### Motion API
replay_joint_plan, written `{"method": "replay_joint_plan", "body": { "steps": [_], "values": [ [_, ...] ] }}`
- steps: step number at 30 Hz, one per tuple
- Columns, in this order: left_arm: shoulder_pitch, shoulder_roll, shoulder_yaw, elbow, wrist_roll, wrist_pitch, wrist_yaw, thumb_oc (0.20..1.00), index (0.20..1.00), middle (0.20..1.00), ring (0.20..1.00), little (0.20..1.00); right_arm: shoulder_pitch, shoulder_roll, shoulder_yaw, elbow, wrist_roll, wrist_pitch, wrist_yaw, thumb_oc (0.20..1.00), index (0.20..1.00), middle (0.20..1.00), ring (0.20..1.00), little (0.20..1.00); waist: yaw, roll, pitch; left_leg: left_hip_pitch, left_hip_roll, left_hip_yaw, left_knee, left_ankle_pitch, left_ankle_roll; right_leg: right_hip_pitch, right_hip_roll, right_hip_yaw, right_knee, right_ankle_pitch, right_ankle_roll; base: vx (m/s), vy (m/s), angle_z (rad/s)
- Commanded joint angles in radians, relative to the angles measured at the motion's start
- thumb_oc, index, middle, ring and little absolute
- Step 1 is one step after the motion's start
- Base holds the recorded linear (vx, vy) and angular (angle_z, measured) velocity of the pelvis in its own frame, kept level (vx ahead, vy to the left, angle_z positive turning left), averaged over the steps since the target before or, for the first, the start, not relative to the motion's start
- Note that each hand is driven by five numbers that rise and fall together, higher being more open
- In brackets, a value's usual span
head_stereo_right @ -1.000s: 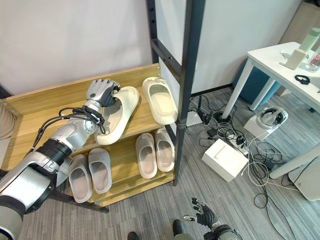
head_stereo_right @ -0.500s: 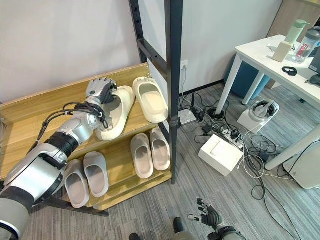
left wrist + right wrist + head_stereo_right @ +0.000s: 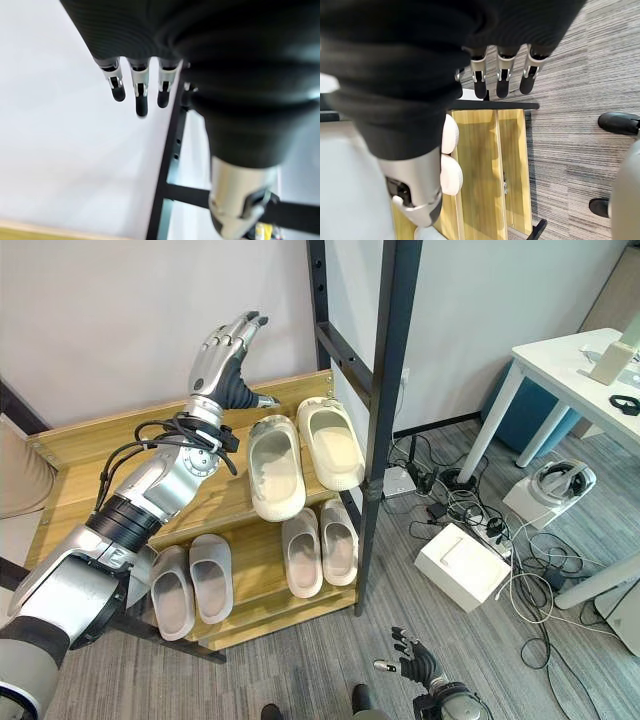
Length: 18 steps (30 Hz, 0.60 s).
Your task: Arrange the slippers neatly on the shoe rack.
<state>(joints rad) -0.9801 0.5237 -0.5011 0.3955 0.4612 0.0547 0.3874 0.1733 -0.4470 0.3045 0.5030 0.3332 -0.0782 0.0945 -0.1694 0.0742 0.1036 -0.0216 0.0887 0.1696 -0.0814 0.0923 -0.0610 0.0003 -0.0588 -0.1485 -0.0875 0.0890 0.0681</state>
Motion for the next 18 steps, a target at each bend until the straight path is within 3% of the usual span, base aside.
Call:
{"method": "replay_joint_plan", "body": {
  "steps": [1,4,7,8,9,10,15,18],
  "values": [
    [-0.034,0.026,0.083,0.031,0.027,-0.030,0.001,1.000,1.000,1.000,1.000,1.000,0.006,0.025,-0.006,-0.026,-0.013,-0.016,-0.002,1.000,1.000,1.000,1.000,1.000,0.024,-0.047,-0.013,0.058,0.009,-0.017,-0.006,-0.040,-0.046,0.056,-0.020,-0.037,0.003,-0.083,0.069,-0.01,0.001,0.13],
    [0.019,0.017,0.104,0.001,-0.027,-0.051,-0.013,1.000,1.000,1.000,1.000,1.000,0.005,0.029,0.000,-0.023,-0.019,-0.009,0.001,1.000,1.000,1.000,1.000,1.000,0.033,-0.049,-0.013,0.056,0.009,-0.026,-0.006,-0.039,-0.046,0.057,-0.018,-0.043,0.002,-0.084,0.067,0.00,-0.001,0.13],
    [0.143,-0.006,0.170,-0.090,-0.270,-0.123,-0.057,1.000,1.000,1.000,1.000,1.000,0.003,0.042,-0.009,-0.018,-0.018,-0.001,-0.005,1.000,1.000,1.000,1.000,1.000,0.046,-0.051,-0.012,0.054,0.008,-0.035,-0.006,-0.035,-0.045,0.058,-0.019,-0.050,0.002,-0.083,0.063,0.00,-0.001,0.01],
    [0.144,-0.006,0.170,-0.091,-0.270,-0.122,-0.058,1.000,1.000,1.000,1.000,1.000,0.003,0.042,-0.009,-0.018,-0.018,-0.001,-0.005,1.000,1.000,1.000,1.000,1.000,0.045,-0.051,-0.012,0.054,0.008,-0.035,-0.006,-0.035,-0.045,0.057,-0.019,-0.050,0.002,-0.083,0.063,0.00,0.000,0.00],
    [0.235,-0.029,0.215,-0.139,-0.483,-0.173,-0.117,1.000,1.000,1.000,1.000,1.000,0.008,0.053,-0.018,-0.014,-0.025,0.003,-0.007,1.000,1.000,1.000,1.000,1.000,0.053,-0.051,-0.010,0.056,0.008,-0.037,-0.006,-0.034,-0.044,0.060,-0.019,-0.051,0.002,-0.081,0.062,0.00,0.005,0.06],
    [0.278,-0.040,0.226,-0.155,-0.602,-0.198,-0.138,1.000,1.000,1.000,1.000,1.000,0.010,0.057,-0.022,-0.016,-0.028,0.006,-0.005,1.000,1.000,1.000,1.000,1.000,0.057,-0.051,-0.011,0.054,0.007,-0.039,-0.006,-0.033,-0.043,0.060,-0.019,-0.051,0.001,-0.081,0.061,0.00,0.007,0.06],
    [0.424,-0.053,0.236,-0.249,-0.848,-0.210,-0.203,1.000,1.000,1.000,1.000,1.000,0.017,0.065,-0.038,-0.023,-0.038,0.014,-0.007,1.000,1.000,1.000,1.000,1.000,0.072,-0.051,-0.010,0.054,0.007,-0.046,-0.006,-0.032,-0.040,0.064,-0.018,-0.058,0.000,-0.083,0.058,0.00,0.007,0.14],
    [0.459,-0.036,0.223,-0.257,-0.880,-0.191,-0.231,1.000,1.000,1.000,1.000,1.000,0.018,0.059,-0.035,-0.022,-0.042,0.020,0.000,1.000,1.000,1.000,1.000,1.000,0.073,-0.049,-0.008,0.053,0.008,-0.045,-0.006,-0.031,-0.040,0.062,-0.019,-0.058,0.000,-0.082,0.060,-0.01,0.010,0.03]
  ]
}}
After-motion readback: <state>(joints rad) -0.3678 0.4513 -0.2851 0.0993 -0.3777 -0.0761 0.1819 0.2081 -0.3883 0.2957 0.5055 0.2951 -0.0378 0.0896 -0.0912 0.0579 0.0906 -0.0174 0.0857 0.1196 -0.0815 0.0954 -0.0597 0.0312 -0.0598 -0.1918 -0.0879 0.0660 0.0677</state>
